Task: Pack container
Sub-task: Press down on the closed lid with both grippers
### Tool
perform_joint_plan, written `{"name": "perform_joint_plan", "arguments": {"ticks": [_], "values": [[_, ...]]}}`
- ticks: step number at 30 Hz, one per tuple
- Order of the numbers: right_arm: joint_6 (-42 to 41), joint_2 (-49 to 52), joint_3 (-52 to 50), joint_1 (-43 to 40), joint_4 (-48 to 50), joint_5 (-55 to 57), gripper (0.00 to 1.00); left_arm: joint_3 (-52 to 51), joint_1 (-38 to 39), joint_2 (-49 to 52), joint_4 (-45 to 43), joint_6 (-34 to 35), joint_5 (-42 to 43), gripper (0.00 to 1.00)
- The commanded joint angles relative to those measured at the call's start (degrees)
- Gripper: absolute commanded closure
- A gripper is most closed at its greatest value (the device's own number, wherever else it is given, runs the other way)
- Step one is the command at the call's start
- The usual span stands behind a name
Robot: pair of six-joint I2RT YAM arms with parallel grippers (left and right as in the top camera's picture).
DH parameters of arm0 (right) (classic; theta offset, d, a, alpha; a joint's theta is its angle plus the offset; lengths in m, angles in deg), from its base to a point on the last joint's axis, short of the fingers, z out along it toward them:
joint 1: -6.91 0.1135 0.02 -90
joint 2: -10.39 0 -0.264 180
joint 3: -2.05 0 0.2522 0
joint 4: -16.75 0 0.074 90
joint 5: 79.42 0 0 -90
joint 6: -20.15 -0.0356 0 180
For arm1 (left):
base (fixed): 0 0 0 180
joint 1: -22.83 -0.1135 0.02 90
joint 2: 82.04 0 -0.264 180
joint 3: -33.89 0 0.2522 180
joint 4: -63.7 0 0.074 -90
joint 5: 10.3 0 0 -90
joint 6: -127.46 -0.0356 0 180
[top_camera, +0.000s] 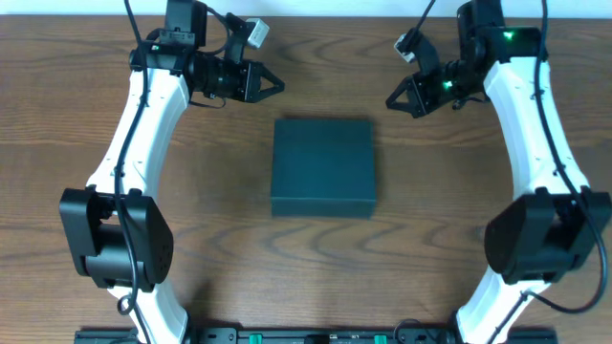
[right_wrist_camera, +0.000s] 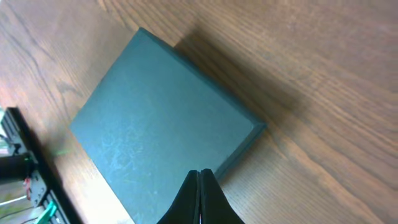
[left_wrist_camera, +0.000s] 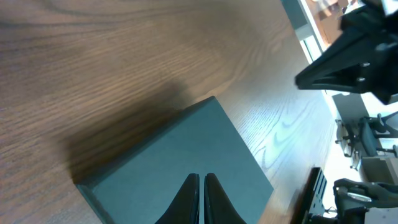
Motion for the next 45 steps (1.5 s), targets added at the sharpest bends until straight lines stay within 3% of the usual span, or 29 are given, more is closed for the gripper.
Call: {"name": "perform_joint_plan", "arguments": {"ticks": [1, 7, 14, 19, 25, 31, 39, 45], "values": [[-1.5, -4.2, 0.5, 0.1, 0.4, 4.0, 0.98, 0.7, 1.7, -2.1, 0.7, -1.6, -3.5, 0.94], [-4.6, -10.6, 0.5, 0.0, -0.9, 9.8, 0.98, 0.7, 7.7, -2.1, 7.0, -12.1, -10.0, 0.94], [-8.4, -22.1, -1.1, 0.1, -5.3, 13.1, 0.98, 0.7, 14.4, -2.0, 17.6, -23.8, -11.5, 0.94], [-12.7, -32.0, -14.0, 0.2, -2.4, 14.8, 0.98, -1.1, 17.7, -2.0, 18.1, -23.9, -20.0, 0.94], [-17.9, -43.1, -39.6, 0.6, 9.4, 5.5, 0.98, -7.0, 19.1, -1.7, 11.8, -21.7, -20.3, 0.94], [-26.3, -50.4, -57.3, 5.5, 20.1, 3.8, 0.98, -11.7, 20.0, -1.7, 10.1, -21.7, -19.7, 0.94], [-40.1, -51.1, -68.7, 16.3, 31.8, 12.1, 0.98, -15.2, 21.7, -0.9, 7.8, -21.7, -20.0, 0.94], [-51.2, -50.8, -73.6, 26.3, 41.2, 26.2, 0.98, -15.4, 21.7, 0.3, 7.8, -21.7, -21.9, 0.94]]}}
